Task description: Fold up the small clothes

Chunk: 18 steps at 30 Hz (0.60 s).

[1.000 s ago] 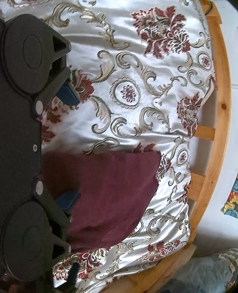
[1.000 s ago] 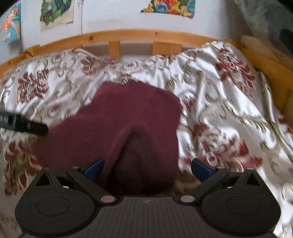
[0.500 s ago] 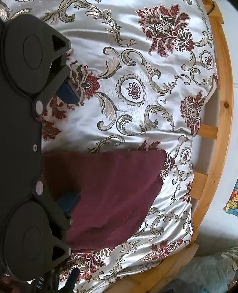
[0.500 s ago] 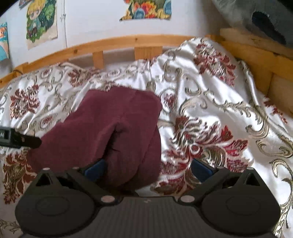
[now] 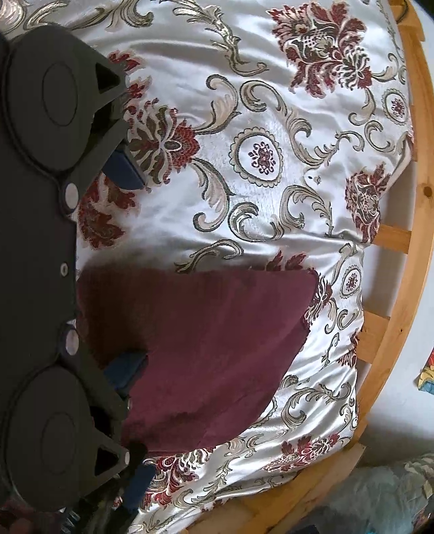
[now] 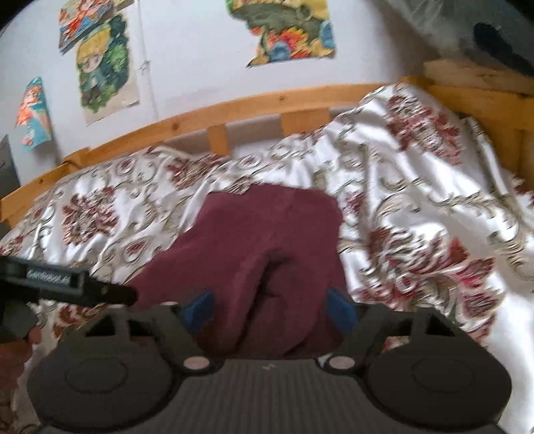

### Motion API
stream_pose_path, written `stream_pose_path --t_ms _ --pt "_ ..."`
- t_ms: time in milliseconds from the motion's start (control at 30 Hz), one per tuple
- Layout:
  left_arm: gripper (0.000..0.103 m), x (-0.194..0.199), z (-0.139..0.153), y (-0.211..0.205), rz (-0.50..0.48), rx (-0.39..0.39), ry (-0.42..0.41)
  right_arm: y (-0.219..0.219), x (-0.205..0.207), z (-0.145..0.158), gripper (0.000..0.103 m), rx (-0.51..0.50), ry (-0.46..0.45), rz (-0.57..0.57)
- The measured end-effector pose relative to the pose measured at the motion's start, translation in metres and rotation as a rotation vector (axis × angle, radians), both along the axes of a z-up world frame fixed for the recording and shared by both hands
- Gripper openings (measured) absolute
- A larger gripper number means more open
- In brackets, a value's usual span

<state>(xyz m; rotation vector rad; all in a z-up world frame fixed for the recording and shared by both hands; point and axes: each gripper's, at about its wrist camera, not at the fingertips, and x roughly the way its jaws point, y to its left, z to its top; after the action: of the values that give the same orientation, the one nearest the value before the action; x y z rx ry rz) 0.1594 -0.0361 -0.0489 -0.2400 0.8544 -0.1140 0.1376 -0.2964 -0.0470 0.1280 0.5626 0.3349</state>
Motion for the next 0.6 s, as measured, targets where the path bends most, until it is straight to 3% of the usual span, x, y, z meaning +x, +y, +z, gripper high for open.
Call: stream_pose_path --t_ms 67,133,167,200,300,400,500,600 --pt "0.102 0.0 0.0 -0.001 0.0 0.002 0.0 0.006 -0.001 -0.003 0.049 0.01 0.023 0.033" --pt "0.102 0.0 -0.001 -0.002 -0.004 0.01 -0.003 0.013 -0.003 -0.007 0.034 -0.006 0.039 0.052" --pt "0.102 0.0 -0.001 -0.002 -0.007 0.011 -0.003 0.016 -0.003 -0.007 0.018 -0.024 0.042 0.056" --pt "0.102 0.0 0.0 -0.003 -0.012 0.009 -0.004 0.019 -0.003 -0.007 0.011 -0.044 0.048 0.064" --pt "0.102 -0.002 0.005 0.001 -0.068 -0.055 -0.031 0.029 -0.007 -0.005 0.008 -0.17 0.042 0.058" --pt "0.102 -0.01 0.016 0.007 -0.101 -0.123 -0.123 0.036 -0.013 -0.004 0.007 -0.281 0.016 0.052" --pt "0.102 -0.006 0.022 0.011 -0.08 -0.107 -0.147 0.035 -0.012 -0.006 0.007 -0.292 0.037 0.047" --pt "0.099 0.004 0.019 0.014 -0.041 -0.058 -0.109 0.035 -0.012 -0.007 0.007 -0.348 0.032 0.041"
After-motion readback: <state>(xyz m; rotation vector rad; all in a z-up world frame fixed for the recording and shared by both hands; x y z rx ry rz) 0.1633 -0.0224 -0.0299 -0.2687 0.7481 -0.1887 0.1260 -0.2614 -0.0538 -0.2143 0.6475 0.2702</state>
